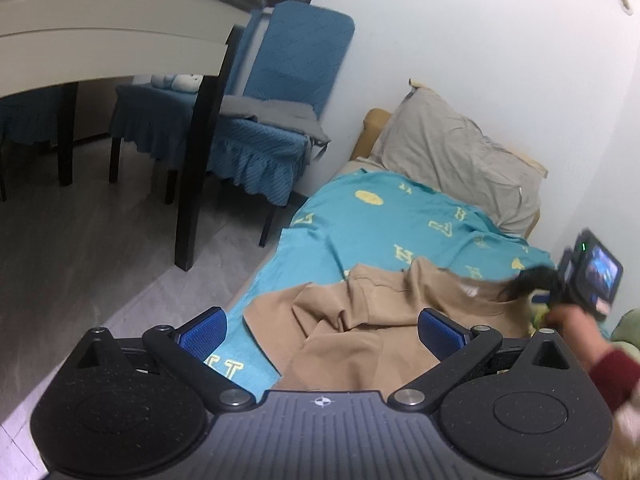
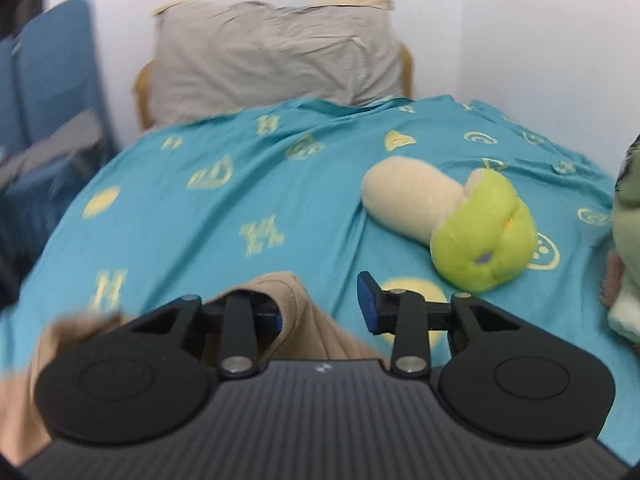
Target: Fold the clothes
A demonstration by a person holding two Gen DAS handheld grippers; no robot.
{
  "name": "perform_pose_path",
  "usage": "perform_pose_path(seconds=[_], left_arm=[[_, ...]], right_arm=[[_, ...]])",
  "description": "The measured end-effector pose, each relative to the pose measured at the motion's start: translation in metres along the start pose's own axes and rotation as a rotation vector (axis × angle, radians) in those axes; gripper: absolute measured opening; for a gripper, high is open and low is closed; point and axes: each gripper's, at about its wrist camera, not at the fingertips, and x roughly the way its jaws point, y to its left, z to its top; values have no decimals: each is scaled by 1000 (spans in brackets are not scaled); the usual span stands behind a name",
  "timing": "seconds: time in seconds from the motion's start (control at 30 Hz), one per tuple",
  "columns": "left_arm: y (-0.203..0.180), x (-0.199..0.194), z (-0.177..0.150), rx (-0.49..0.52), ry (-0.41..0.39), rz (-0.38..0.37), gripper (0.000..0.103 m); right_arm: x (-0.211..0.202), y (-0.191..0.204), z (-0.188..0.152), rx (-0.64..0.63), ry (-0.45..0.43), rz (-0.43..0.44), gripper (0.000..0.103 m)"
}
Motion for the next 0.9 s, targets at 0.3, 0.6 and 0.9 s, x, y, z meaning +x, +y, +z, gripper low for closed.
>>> perform_pose_path(seconds=[0.3,0.6,0.9], left_arm=[[-5,24,-5,53,37,23,103],[-23,13,-12,146,-2,1,103],[-32,-23,-18,193,-48,-46,103]], right_arm=[[34,-4,-3,30,144,47,58],[-117,-34,-19,91,91,298,94],[-326,-64,-77,32,-151,410,94]])
